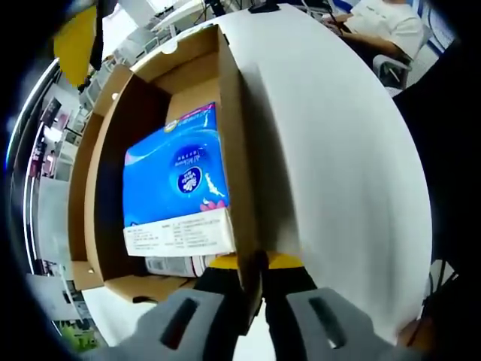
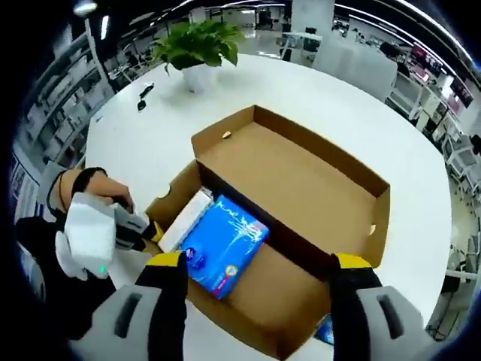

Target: Operate the shoe box by opening the lid, removing the specified soft item, and placing it in the target area until the item is outside and the box remains undamaged.

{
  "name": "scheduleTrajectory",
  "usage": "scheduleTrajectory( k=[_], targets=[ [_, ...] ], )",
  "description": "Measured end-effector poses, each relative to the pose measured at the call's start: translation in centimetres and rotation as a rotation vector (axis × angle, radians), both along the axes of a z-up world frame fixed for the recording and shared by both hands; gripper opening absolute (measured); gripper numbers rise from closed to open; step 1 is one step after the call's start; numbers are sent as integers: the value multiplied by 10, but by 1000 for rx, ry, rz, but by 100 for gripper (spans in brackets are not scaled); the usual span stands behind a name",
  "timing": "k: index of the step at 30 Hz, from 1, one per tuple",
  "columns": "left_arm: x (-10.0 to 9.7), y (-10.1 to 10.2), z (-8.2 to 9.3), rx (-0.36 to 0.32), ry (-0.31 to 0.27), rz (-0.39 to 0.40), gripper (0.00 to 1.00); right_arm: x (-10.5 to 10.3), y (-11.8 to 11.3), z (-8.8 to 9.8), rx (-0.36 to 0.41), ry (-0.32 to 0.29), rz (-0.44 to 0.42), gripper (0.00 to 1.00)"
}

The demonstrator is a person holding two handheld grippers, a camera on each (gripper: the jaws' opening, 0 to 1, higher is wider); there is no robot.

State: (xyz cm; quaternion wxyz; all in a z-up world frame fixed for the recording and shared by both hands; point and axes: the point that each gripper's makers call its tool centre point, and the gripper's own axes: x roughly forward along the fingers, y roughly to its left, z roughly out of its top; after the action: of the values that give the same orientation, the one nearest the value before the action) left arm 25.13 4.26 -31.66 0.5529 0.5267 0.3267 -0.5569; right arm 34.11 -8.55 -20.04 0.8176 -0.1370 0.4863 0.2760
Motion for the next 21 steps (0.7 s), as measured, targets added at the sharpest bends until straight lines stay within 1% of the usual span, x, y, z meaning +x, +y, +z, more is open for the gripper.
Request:
scheduleTrajectory(
  k=[1,2,3,4,7,8,10,13,15,17,18,21],
  targets=[
    [0,0,0,0,0,0,6,-4,4,-6,7,30,-22,80],
    [1,0,0,1,-1,1,6,-5,8,-15,-2,51,-29,80],
    [1,0,0,2,-1,1,7,-5,9,-18,-2,53,-25,80],
    [1,0,0,2,-1,2,7,-8,15,-27,4,86,-32,80],
    [2,1,0,1,-1,1,7,-6,25,-44,13,115,-43,80],
    [1,2,1,0,-2,0,7,-6,26,-45,12,117,-44,80],
    [1,2,1,-1,-3,-3,7,-3,28,-55,8,133,-55,78],
    [1,2,1,-2,-2,-3,7,-3,28,-56,6,135,-58,77],
    [1,2,1,-1,-2,-4,7,-3,27,-61,0,143,-75,77],
    [1,2,1,0,-1,-7,7,2,30,-74,0,158,-106,77],
    [0,3,1,-1,0,-8,7,-1,36,-81,4,184,-106,77],
    [-1,4,1,-4,-1,-9,7,0,45,-87,4,193,-104,78]
  ],
)
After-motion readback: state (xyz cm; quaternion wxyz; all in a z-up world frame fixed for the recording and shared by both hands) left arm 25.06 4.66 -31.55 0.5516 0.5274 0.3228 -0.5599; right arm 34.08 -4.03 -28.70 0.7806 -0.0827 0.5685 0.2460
